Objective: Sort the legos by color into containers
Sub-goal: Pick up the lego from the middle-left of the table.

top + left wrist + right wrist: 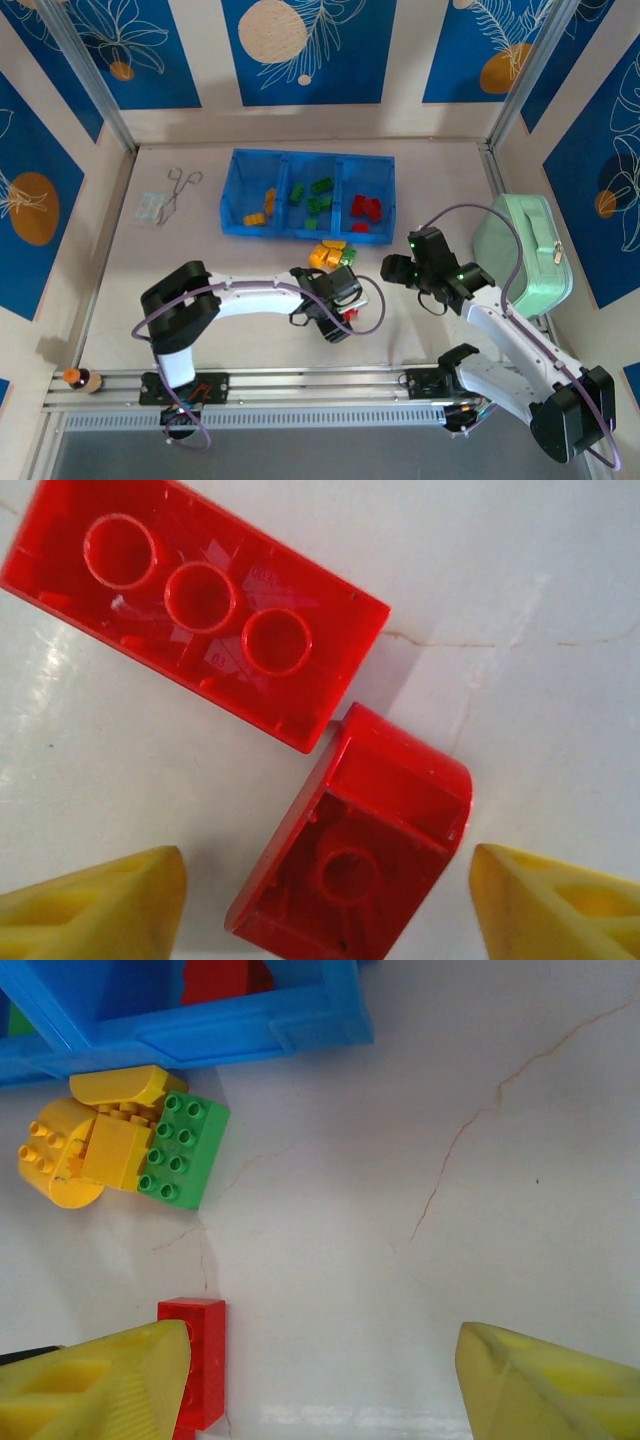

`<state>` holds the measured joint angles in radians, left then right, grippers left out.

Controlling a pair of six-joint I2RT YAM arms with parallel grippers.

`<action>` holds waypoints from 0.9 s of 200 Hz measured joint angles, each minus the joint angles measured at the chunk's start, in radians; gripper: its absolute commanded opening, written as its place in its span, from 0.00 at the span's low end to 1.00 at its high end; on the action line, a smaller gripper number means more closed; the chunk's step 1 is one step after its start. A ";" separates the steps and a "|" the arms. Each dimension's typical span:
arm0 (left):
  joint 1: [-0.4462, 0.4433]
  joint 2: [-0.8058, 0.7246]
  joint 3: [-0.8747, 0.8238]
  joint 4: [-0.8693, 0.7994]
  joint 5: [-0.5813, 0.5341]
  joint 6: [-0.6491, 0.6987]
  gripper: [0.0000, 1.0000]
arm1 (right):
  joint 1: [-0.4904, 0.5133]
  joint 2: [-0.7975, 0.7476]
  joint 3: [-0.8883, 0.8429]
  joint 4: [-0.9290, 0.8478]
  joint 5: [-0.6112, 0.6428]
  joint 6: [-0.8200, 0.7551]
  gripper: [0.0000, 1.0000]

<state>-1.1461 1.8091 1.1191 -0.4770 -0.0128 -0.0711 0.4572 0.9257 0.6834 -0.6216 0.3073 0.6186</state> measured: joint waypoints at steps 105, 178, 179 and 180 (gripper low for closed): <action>0.019 -0.068 0.121 -0.069 -0.040 0.027 0.28 | -0.021 -0.058 -0.032 -0.008 0.006 0.004 0.71; 0.194 0.009 0.495 -0.085 -0.043 0.005 0.26 | -0.027 -0.070 -0.040 -0.029 0.008 0.031 0.71; 0.197 0.013 0.500 -0.084 -0.042 0.002 0.26 | -0.027 -0.071 -0.040 -0.029 0.007 0.032 0.71; 0.198 0.016 0.504 -0.084 -0.042 0.000 0.26 | -0.027 -0.072 -0.040 -0.030 0.008 0.033 0.71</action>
<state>-0.9478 1.8256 1.6230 -0.5610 -0.0544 -0.0711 0.4297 0.8539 0.6430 -0.6514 0.3149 0.6518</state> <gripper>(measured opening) 0.315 0.714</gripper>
